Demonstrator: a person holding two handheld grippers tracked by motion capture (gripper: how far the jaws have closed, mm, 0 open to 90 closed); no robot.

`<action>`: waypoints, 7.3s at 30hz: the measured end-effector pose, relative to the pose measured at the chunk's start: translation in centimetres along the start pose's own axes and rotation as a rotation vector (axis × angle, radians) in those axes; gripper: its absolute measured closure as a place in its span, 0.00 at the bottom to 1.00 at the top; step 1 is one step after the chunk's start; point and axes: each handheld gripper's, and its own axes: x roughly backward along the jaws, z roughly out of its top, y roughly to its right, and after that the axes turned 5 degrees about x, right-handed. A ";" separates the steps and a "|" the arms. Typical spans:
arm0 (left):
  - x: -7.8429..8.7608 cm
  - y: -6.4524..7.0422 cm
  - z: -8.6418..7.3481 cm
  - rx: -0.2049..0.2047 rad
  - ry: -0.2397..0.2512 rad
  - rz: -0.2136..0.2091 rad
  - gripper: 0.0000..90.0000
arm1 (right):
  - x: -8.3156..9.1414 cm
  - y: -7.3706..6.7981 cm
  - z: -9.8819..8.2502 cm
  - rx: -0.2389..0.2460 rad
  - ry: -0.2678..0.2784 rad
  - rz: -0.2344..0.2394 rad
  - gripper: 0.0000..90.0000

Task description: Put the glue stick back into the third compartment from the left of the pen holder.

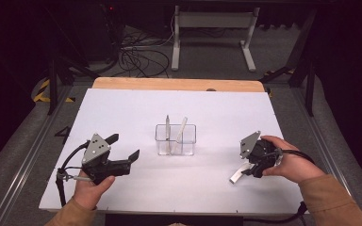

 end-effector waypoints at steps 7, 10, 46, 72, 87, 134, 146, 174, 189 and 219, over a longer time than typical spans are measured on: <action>0.0 0.0 0.0 0.001 -0.002 -0.001 0.15 | -0.7 0.4 -0.2 0.077 -0.050 0.035 0.45; 0.0 0.0 -0.1 -0.001 -0.002 -0.001 0.15 | -0.9 0.5 -0.3 0.095 -0.063 0.037 0.47; -0.1 -0.2 -0.1 0.020 -0.004 -0.016 0.15 | -3.9 0.8 -0.3 0.293 -0.135 0.107 0.59; -0.1 -0.3 -0.1 0.024 -0.006 -0.017 0.15 | -1.1 0.4 0.5 0.124 -0.041 0.113 0.75; 0.0 -0.5 -0.1 0.032 0.000 -0.020 0.15 | 2.8 0.6 3.1 -0.164 0.008 0.141 0.75; 0.3 -0.7 0.0 0.036 0.013 -0.010 0.15 | 5.5 3.4 10.5 -0.708 0.066 0.114 0.75; 0.4 -0.8 0.1 0.035 0.016 -0.009 0.15 | 4.6 4.2 12.5 -0.785 0.032 0.085 0.75; 0.5 -0.9 0.1 0.034 0.018 -0.011 0.15 | 2.2 6.6 15.3 -0.949 -0.060 0.092 0.75; 0.5 -0.9 0.1 0.035 0.019 -0.010 0.15 | 1.4 7.1 16.1 -0.915 0.015 -0.003 0.56; 1.8 -2.0 -0.8 0.014 0.057 0.029 0.13 | 5.2 1.6 11.3 -0.648 0.463 -0.257 0.32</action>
